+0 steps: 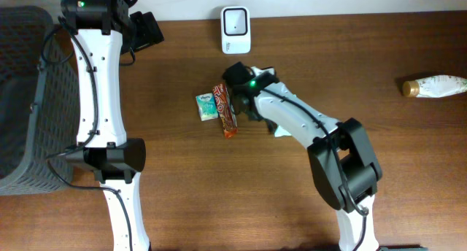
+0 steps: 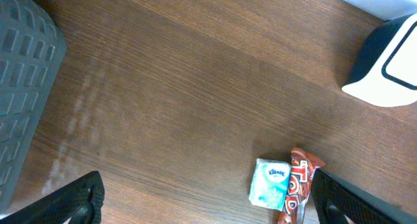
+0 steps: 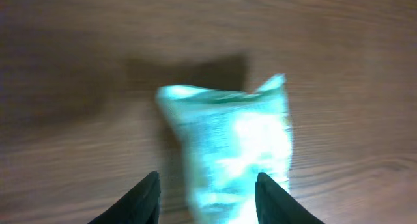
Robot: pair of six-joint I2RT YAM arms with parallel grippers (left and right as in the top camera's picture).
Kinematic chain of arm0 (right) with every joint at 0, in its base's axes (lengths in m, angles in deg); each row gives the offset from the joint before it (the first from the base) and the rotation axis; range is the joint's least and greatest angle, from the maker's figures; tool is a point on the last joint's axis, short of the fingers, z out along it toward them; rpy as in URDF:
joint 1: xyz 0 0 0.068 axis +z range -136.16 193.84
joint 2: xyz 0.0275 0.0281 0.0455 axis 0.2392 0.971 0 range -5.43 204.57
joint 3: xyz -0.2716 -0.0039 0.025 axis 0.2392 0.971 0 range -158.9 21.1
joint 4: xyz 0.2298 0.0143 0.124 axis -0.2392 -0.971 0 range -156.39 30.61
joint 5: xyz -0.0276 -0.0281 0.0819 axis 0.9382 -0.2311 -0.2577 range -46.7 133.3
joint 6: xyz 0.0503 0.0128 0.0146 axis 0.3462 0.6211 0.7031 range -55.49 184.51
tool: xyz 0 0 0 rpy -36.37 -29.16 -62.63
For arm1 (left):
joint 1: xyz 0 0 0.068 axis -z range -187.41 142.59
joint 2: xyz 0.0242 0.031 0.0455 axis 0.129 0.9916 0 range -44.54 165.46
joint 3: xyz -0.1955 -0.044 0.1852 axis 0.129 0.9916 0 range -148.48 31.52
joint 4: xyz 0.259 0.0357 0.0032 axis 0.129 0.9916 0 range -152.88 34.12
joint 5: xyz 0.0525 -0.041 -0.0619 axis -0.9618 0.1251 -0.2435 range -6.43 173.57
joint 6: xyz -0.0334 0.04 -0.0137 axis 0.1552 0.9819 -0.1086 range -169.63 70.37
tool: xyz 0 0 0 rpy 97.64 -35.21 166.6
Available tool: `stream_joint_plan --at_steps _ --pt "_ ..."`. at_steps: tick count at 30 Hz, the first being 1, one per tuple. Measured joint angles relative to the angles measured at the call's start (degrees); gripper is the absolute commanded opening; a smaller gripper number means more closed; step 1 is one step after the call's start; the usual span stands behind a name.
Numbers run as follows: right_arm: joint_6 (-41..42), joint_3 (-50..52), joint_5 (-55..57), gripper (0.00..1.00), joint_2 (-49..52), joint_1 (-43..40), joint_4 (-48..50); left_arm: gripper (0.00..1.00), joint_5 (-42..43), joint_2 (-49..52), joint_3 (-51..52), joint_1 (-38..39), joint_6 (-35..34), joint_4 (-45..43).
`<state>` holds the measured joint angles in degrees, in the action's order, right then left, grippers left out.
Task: Scan the item barcode
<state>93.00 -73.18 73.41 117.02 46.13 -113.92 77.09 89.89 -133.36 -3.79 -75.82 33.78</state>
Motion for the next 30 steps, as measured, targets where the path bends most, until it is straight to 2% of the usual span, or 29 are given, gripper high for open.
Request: stream_joint_plan --at_steps 4,9,10,11,12,14,15,20,25,30 --pt "0.0 -2.6 -1.9 0.51 0.2 0.7 -3.0 0.99 0.0 0.0 0.0 0.0 0.0 0.0" --pt "-0.7 -11.9 -6.8 0.53 0.4 -3.8 -11.0 0.99 0.0 0.0 0.0 0.0 0.0 0.0" --pt "-2.0 -14.1 -9.3 0.57 0.4 -5.5 -11.8 0.99 0.0 0.0 0.0 0.0 0.0 0.0" --pt "-3.9 -16.2 -12.4 0.73 0.5 -7.4 -12.5 0.99 0.0 0.0 0.0 0.0 0.0 0.0" --pt "-7.6 -19.1 -18.9 0.81 0.4 -11.0 -13.7 0.99 0.0 0.0 0.0 0.0 0.0 0.0" --pt "-13.4 -21.2 -28.3 0.88 0.4 -16.2 -16.0 0.99 0.0 0.0 0.0 0.0 0.0 0.0" --pt "-15.5 -21.2 -31.6 0.88 0.4 -18.4 -17.1 0.99 0.0 0.0 0.0 0.0 0.0 0.0" --pt "-26.0 -14.3 -46.8 0.88 0.4 -28.8 -16.8 0.99 0.0 0.0 0.0 0.0 0.0 0.0" --pt "-31.1 0.8 -61.0 0.89 0.6 -33.5 -4.0 0.99 0.0 0.0 0.0 0.0 0.0 0.0" --pt "-32.1 10.3 -71.2 0.88 0.2 -35.5 5.8 0.99 0.0 0.0 0.0 0.0 0.0 0.0"
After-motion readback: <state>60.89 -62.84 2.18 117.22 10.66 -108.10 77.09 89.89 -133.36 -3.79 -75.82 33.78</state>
